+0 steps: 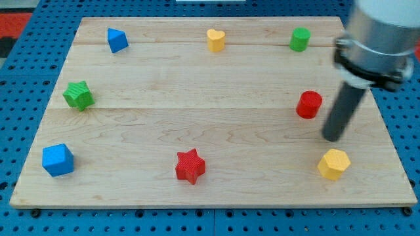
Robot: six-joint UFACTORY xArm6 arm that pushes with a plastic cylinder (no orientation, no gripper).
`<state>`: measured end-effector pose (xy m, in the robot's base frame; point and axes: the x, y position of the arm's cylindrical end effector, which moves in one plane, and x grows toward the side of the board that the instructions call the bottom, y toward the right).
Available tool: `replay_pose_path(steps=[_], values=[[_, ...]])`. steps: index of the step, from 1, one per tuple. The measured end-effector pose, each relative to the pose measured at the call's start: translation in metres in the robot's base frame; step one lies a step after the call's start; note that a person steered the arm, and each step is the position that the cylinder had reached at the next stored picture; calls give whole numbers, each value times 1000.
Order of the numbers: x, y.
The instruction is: Push yellow hexagon below to the yellow heart
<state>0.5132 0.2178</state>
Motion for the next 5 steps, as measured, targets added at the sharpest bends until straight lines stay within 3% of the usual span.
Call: replay_pose_path(steps=[1,2,3,4,5], values=[[32,65],[99,32],[92,-29],[57,-43],[53,-39]])
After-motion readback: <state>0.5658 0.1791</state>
